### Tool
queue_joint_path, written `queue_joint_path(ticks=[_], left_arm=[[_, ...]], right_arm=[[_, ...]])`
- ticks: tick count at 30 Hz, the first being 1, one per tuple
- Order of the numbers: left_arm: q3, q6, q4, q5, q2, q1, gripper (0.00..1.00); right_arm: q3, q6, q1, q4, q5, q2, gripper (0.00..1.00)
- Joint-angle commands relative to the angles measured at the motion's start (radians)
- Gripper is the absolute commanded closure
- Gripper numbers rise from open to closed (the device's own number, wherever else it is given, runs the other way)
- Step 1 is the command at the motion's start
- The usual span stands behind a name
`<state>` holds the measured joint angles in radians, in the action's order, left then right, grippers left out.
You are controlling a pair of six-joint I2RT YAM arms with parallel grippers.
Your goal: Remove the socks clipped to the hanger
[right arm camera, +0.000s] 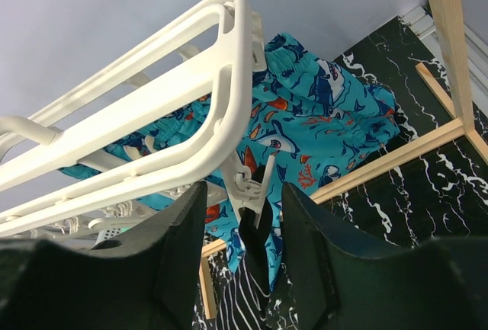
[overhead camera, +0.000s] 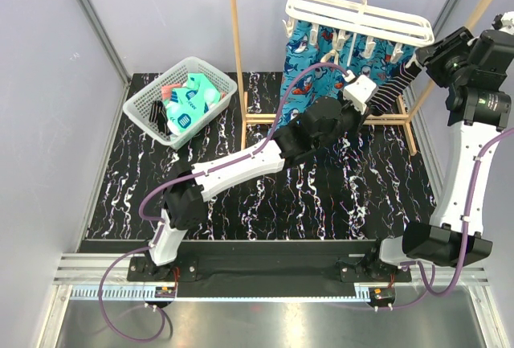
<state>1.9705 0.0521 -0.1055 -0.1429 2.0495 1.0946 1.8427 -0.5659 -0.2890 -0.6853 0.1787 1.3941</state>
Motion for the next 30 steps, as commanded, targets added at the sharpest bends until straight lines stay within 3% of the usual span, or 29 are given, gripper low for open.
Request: queue_joint_path(ticks=[1,21,24,28,30], left_arm=[[0.037,-0.011,-0.048,-0.026,-0.025,0.007,1.00],[0.001,-0.009,-0.072,-0.023,-0.048,0.011,1.00],[0.005,-0.009,-0.069,-0.024,-0.045,0.011,1.00],[0.005,-0.012,-0.068,-0.030,-0.043,0.011,1.00],[0.005,-0.014,-0.066,-0.032,-0.042,0.011,1.00]], right_arm=[[-0.007,0.004,0.004,0.032,-0.024,-0.021,0.48],[-0.111,-0.011,0.004,0.242,-0.010,-0.044,0.57],[-0.105,-0.002,0.004,0.245,-0.013,-0.041,0.68],[-0.114,0.009,0.004,0.251,-0.005,-0.046,1.00],[-0.112,0.014,0.004,0.245,-0.004,-0.043,1.00]])
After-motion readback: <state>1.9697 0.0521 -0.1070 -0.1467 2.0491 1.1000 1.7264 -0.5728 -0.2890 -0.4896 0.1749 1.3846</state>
